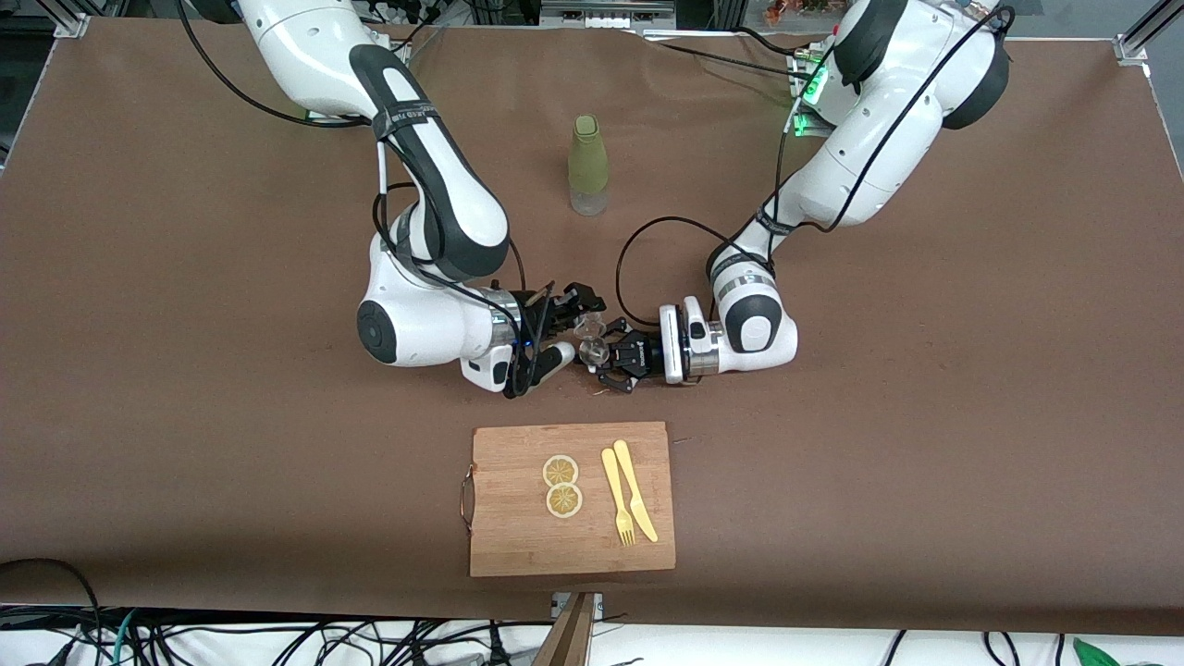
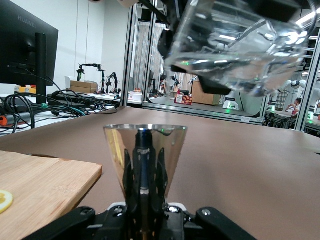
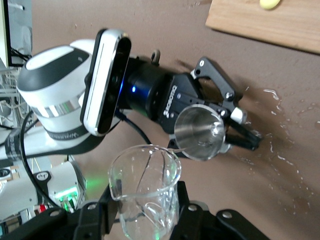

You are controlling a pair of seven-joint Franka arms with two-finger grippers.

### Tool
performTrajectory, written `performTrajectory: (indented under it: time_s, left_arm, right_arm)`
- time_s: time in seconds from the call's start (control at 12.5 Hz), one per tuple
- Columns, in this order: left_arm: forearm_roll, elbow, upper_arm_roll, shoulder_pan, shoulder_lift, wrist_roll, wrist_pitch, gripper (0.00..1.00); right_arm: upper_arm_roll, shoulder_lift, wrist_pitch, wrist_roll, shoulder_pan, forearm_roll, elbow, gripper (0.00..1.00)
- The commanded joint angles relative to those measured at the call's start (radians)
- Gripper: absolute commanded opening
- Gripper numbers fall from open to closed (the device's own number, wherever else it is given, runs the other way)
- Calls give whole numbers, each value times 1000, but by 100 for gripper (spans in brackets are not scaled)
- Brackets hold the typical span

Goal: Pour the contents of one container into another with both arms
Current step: 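Tilt the right gripper's beaker to pour liquid into the left gripper's jigger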

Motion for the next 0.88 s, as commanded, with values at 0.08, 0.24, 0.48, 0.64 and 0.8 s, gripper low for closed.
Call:
performTrajectory:
  time_s: [0.08,0.24,0.48,0.64,0.8]
  left_arm:
    - [-45,14,4,-16,3,25,5,0]
    - [-48,14,4,-18,1,23,5,0]
    - [-57,14,6,-18,0,23,5,0]
    - [-58,14,4,-18,-2,23,5,0]
    - [-58,14,4,-18,-3,21,5,0]
  right_arm:
    - [-30,3,19,10,20,61,-8,23]
    - [-30,3,19,11,20,62,-8,23]
    - [-30,4,18,13,22,102,-8,23]
    - [-30,4,18,14,25,104,-8,23]
    - [-36,4,18,20,25,104,-8,23]
